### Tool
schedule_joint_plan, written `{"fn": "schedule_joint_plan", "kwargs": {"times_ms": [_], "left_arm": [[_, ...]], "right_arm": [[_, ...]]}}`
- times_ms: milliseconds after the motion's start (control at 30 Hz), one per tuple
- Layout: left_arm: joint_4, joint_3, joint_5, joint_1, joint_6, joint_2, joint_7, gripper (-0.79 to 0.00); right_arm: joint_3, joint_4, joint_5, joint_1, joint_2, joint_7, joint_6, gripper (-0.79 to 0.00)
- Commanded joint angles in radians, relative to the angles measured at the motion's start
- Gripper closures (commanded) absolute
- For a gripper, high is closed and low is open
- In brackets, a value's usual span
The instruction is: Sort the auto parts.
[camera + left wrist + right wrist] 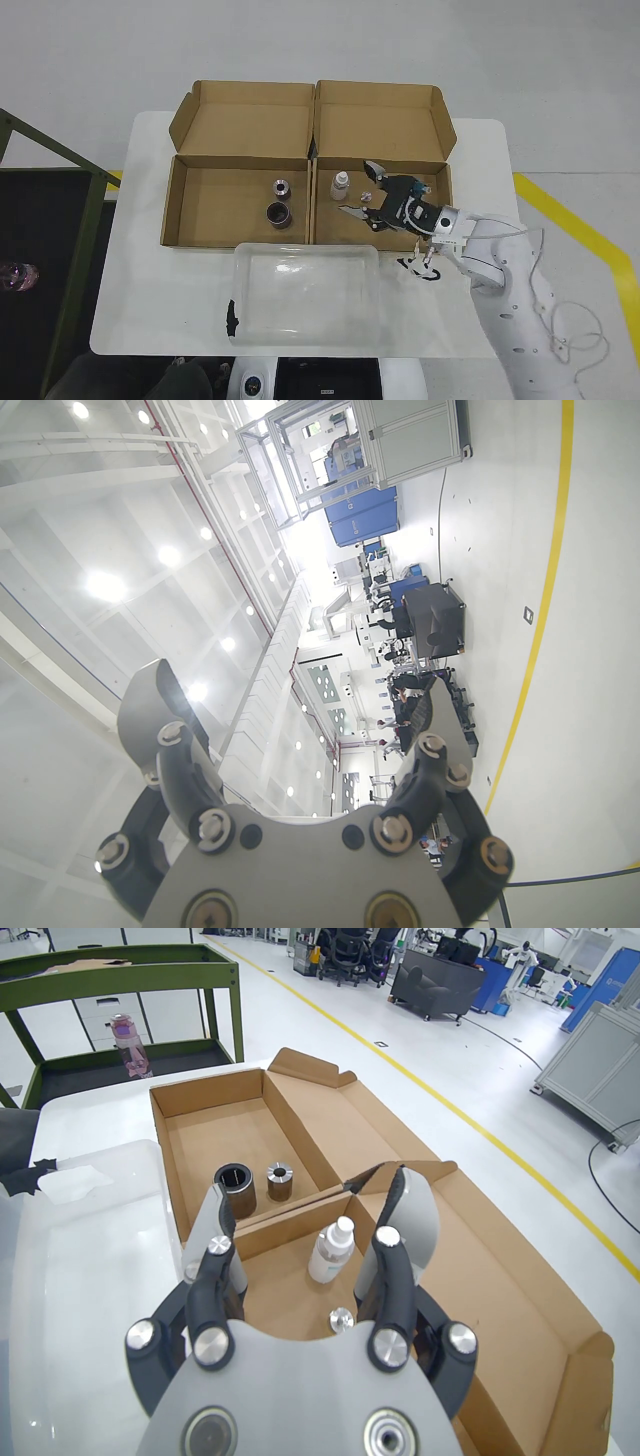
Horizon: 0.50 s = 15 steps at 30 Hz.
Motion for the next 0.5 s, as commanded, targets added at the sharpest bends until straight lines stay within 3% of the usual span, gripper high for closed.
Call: {"fn": "schedule_joint_plan", "kwargs": {"times_ms": [0, 467], "left_arm": [[0.0, 0.0, 0.0, 0.0, 0.0, 0.0, 0.0, -0.785], [0.0, 0.0, 0.0, 0.0, 0.0, 0.0, 0.0, -0.785]], "right_arm": [[0.038, -0.013, -0.007, -0.041, 0.007, -0.03, -0.002, -0.542], [0.275, -0.052, -0.083, -0.318, 0.041, -0.3, 0.04, -0.597]]}}
